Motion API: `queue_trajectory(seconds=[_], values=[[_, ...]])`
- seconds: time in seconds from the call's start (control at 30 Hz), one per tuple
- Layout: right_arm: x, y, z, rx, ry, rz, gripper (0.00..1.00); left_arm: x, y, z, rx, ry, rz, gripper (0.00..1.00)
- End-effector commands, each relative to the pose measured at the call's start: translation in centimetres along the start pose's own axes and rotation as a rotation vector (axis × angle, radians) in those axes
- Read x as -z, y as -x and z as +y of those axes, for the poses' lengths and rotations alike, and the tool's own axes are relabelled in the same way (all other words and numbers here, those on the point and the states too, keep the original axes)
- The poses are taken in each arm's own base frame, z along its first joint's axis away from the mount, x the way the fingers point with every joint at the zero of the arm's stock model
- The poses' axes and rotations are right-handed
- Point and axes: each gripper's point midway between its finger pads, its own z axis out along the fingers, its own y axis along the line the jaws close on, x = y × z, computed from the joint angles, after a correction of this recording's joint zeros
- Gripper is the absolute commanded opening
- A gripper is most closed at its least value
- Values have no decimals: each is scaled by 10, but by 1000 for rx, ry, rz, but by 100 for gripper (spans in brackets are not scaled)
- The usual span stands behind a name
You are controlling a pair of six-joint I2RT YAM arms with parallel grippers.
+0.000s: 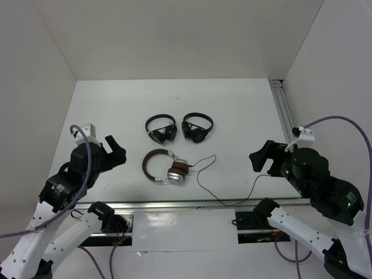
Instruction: Wrap the headphones
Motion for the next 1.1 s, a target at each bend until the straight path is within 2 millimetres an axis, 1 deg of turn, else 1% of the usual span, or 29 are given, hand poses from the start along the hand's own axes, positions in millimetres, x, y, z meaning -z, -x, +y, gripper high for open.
queue_trajectory(seconds=[0.0, 0.07, 0.13, 0.17, 0.2, 0.23, 0.27, 0.3, 0.37, 0.4, 0.43, 0.47, 0.53, 0.57, 0.6, 0.67, 0.7, 0.73, 0.77, 0.8, 0.87, 0.93, 0.97, 1.03, 1.07], values=[[-4, 3, 2, -4, -7, -7, 100, 5, 11, -6, 15, -32, -37, 100], [-2, 4, 2, -8, -1, -15, 100, 5, 11, -6, 15, -32, -37, 100], [-2, 4, 2, -8, -1, -15, 100, 5, 11, -11, 10, -56, -33, 100], [-2, 3, 4, -8, 9, -8, 100, 6, 12, -19, 5, -100, -30, 100], [-2, 3, 3, 5, 9, -8, 100, 4, 8, -23, -24, -124, -18, 100], [-2, 3, 7, 1, 27, -8, 100, 3, 5, -27, -41, -153, -6, 100], [-3, -1, 8, 18, 35, 8, 100, 4, 5, -34, -57, -189, -4, 100], [-3, -2, 13, 26, 68, 19, 100, 4, 2, -43, -82, -246, 9, 100], [-3, -7, 20, 26, 102, 40, 100, -4, -6, -49, -113, -264, 47, 100], [-1, -6, 19, 31, 108, 33, 100, -9, -12, -49, -120, -258, 73, 100], [-3, -9, 18, 34, 103, 40, 100, -13, -16, -49, -127, -246, 92, 100], [0, -9, 19, 31, 116, 38, 100, -25, -20, -49, -127, -207, 128, 100], [2, -5, 22, 31, 138, 19, 100, -31, -29, -43, -113, -126, 202, 100], [2, -6, 23, 32, 147, 25, 100, -41, -38, -35, -95, -44, 255, 100], [4, -2, 26, 31, 162, 12, 100, -45, -44, -38, -46, -28, 283, 100], [6, -3, 32, 29, 192, 18, 100, -57, -57, -51, -28, -80, 319, 100], [6, -3, 32, 42, 200, 22, 100, -67, -71, -49, -18, -69, 349, 100], [4, -3, 32, 40, 188, 26, 100, -75, -77, -49, -17, -71, 347, 100], [4, -6, 32, 43, 195, 40, 100, -86, -75, -57, 7, -96, 315, 100], [2, -9, 31, 60, 186, 54, 100, -97, -88, -48, 15, -43, 341, 100], [6, -6, 31, 62, 189, 46, 100, -108, -97, -38, 10, 21, 350, 100], [8, -4, 28, 64, 185, 34, 100, -119, -110, -29, -7, 65, 369, 100], [13, -1, 30, 59, 203, 21, 100, -125, -121, -24, -20, 92, 400, 100], [16, -3, 28, 76, 208, 19, 100, -138, -127, -21, -37, 104, 386, 100], [16, -5, 26, 76, 208, 19, 100, -145, -137, -15, -51, 133, 406, 100]])
